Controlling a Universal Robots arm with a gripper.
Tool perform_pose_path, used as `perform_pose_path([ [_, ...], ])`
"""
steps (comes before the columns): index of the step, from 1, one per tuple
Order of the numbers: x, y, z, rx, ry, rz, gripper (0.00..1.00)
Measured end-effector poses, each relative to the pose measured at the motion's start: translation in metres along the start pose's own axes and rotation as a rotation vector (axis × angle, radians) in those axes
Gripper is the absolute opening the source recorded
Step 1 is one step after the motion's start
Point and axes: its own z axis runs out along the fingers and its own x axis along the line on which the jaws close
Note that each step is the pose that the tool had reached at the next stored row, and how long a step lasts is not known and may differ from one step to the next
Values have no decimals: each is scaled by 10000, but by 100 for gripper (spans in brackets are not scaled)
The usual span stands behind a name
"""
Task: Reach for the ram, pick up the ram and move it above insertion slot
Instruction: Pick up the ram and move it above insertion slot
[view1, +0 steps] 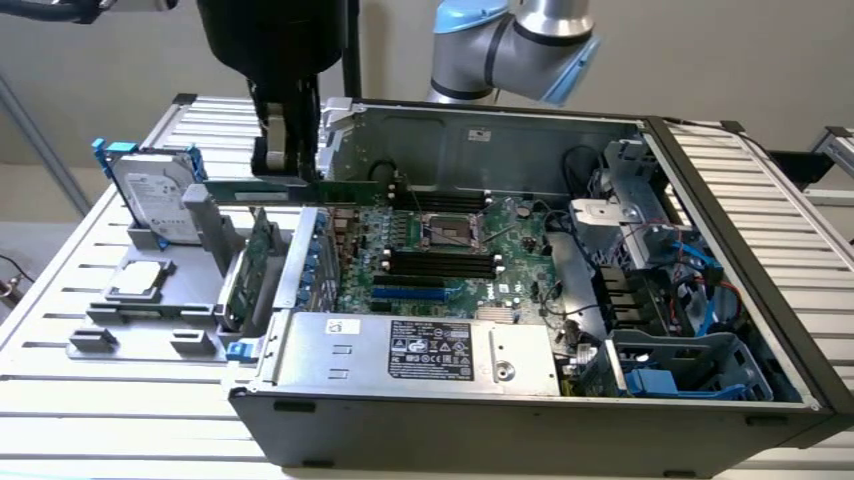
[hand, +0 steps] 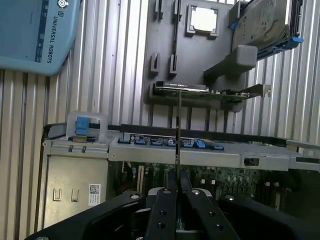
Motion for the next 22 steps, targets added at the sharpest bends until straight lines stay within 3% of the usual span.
perform_pose_path([
  [15, 37, -681, -28, -15, -2, -39, 13],
  [22, -74, -962, 28, -18, -1, -38, 13],
])
